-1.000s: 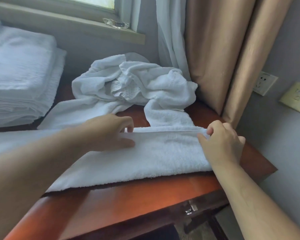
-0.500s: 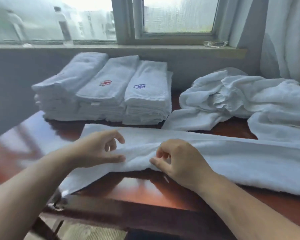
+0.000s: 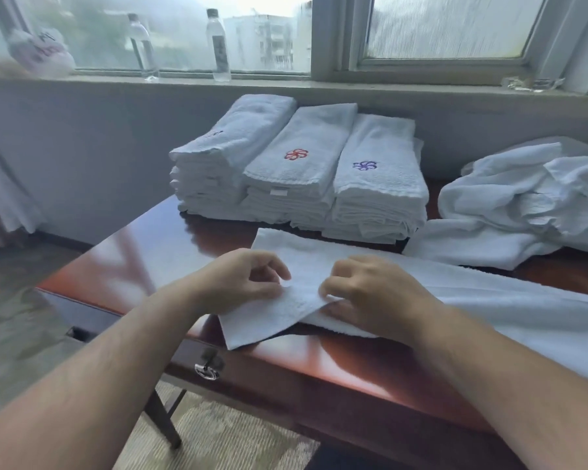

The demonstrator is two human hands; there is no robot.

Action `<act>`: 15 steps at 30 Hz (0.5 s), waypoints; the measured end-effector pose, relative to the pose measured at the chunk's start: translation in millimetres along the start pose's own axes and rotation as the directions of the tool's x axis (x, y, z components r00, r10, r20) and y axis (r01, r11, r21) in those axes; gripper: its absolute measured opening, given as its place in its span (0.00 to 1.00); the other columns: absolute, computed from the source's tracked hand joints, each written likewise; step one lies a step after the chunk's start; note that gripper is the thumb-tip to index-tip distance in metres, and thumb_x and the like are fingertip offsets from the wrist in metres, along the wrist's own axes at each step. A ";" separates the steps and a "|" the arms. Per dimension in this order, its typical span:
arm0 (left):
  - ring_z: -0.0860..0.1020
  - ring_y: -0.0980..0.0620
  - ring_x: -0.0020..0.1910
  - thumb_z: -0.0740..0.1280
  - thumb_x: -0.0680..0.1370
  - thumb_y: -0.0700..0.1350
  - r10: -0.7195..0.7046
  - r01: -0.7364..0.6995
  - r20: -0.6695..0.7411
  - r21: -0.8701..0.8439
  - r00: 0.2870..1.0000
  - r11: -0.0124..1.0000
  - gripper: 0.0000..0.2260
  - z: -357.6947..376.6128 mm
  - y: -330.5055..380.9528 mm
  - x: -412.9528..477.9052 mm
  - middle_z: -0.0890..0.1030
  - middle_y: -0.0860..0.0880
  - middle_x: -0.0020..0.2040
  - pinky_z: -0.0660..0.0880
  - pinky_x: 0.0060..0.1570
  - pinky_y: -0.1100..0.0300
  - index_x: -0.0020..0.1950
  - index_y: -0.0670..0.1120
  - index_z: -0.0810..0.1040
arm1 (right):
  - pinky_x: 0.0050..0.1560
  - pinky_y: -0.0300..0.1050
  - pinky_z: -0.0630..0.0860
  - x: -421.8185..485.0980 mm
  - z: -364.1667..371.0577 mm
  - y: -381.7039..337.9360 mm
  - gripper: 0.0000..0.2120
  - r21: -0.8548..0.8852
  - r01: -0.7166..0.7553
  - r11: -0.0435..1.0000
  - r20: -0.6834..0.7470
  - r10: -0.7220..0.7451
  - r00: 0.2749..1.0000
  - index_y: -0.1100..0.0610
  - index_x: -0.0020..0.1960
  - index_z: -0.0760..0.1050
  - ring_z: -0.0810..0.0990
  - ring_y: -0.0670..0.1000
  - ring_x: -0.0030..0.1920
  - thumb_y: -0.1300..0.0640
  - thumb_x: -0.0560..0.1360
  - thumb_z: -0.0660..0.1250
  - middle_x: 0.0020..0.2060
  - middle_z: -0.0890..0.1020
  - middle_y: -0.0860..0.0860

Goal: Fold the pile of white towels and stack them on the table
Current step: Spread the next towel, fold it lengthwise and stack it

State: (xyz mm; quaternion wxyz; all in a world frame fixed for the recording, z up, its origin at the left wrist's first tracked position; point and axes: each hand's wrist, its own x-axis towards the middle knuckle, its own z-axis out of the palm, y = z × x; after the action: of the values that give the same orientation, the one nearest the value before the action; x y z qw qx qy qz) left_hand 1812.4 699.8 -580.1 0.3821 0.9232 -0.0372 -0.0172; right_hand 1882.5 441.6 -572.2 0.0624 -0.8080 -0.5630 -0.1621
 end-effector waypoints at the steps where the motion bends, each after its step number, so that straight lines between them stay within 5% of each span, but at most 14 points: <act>1: 0.82 0.57 0.45 0.70 0.78 0.45 -0.014 0.014 -0.014 -0.018 1.000 1.000 0.08 -1.1 -0.5 -0.4 0.85 0.55 0.44 0.77 0.54 0.55 0.50 0.59 0.82 | 0.38 0.49 0.76 3.5 1.1 -2.3 0.10 -0.007 0.003 1.000 -0.008 -0.003 1.000 0.55 0.44 0.83 0.79 0.56 0.39 0.49 0.78 0.71 0.38 0.81 0.51; 5: 0.82 0.56 0.55 0.63 0.79 0.53 -0.047 0.038 -0.034 -0.222 0.998 0.974 0.11 -10.6 2.5 -6.0 0.85 0.54 0.51 0.74 0.61 0.56 0.53 0.56 0.84 | 0.34 0.50 0.66 16.3 7.4 -2.8 0.19 0.240 -0.354 0.904 0.000 0.365 0.931 0.52 0.35 0.67 0.72 0.51 0.33 0.45 0.82 0.61 0.29 0.72 0.46; 7: 0.80 0.60 0.58 0.59 0.78 0.60 -0.048 0.039 -0.024 -0.287 0.999 0.957 0.18 -15.2 3.4 -8.6 0.85 0.55 0.54 0.71 0.58 0.60 0.55 0.55 0.84 | 0.34 0.50 0.68 25.1 9.5 6.0 0.20 0.338 -0.509 0.792 0.065 0.520 0.852 0.54 0.35 0.68 0.74 0.49 0.33 0.44 0.82 0.60 0.29 0.74 0.47; 10: 0.80 0.62 0.58 0.59 0.77 0.67 -0.050 0.033 -0.037 -0.361 0.998 0.932 0.23 -19.1 -0.7 -7.9 0.84 0.57 0.56 0.70 0.55 0.64 0.59 0.55 0.83 | 0.35 0.47 0.69 38.2 9.6 18.0 0.20 0.311 -0.602 0.735 0.177 0.577 0.797 0.55 0.38 0.74 0.76 0.48 0.36 0.43 0.82 0.60 0.32 0.78 0.48; 15: 0.81 0.60 0.56 0.76 0.64 0.65 -0.009 0.000 -0.037 -0.252 0.999 0.968 0.31 -26.2 -14.1 0.0 0.81 0.60 0.57 0.73 0.53 0.67 0.65 0.63 0.75 | 0.35 0.48 0.69 47.8 17.1 32.5 0.19 0.296 -0.635 0.714 0.211 0.599 0.772 0.52 0.37 0.73 0.76 0.47 0.36 0.42 0.82 0.61 0.32 0.78 0.47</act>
State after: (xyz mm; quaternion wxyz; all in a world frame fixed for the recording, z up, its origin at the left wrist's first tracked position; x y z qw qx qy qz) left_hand 1814.7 728.2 -571.5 0.4968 0.8675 -0.0254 -0.0050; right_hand 1931.0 477.3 -569.7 0.2275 -0.9318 -0.2826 0.0115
